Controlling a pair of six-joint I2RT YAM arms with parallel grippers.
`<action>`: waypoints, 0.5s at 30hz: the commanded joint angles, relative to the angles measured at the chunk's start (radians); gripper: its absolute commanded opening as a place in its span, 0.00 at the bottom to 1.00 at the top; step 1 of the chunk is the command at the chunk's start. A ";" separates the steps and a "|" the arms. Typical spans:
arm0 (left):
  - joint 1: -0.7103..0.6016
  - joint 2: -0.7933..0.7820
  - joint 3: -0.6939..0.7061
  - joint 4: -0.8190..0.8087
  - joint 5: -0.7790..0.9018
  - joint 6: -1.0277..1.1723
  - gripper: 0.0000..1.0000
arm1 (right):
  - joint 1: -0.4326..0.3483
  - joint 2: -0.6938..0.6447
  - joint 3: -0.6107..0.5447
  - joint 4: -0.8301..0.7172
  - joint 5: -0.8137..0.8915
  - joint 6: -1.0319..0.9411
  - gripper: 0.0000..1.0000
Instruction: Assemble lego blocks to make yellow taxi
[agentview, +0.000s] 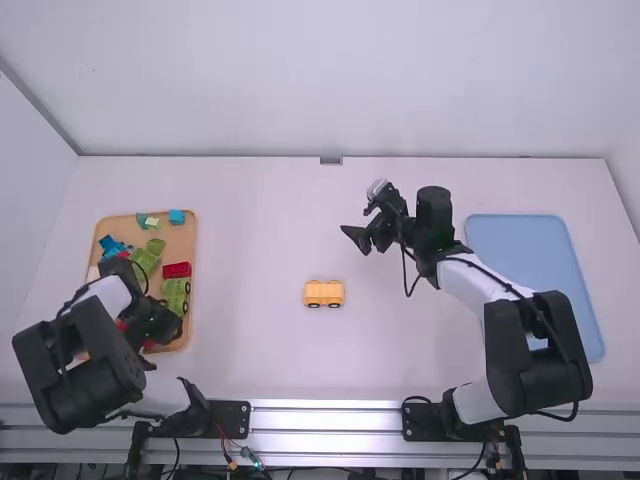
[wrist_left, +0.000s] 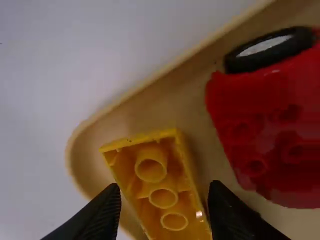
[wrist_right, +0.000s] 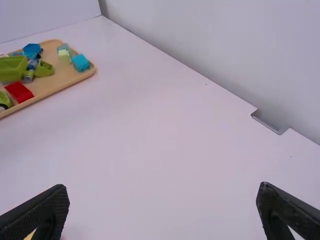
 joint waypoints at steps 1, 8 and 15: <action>0.009 -0.013 -0.023 0.011 0.023 -0.021 0.46 | 0.001 -0.009 -0.008 -0.003 -0.003 0.002 0.99; 0.008 -0.013 -0.021 0.046 0.063 -0.022 0.46 | 0.001 -0.009 -0.008 -0.002 -0.002 0.002 0.99; 0.007 -0.013 -0.021 0.059 0.095 -0.022 0.45 | 0.001 -0.009 -0.008 -0.002 -0.002 0.002 0.99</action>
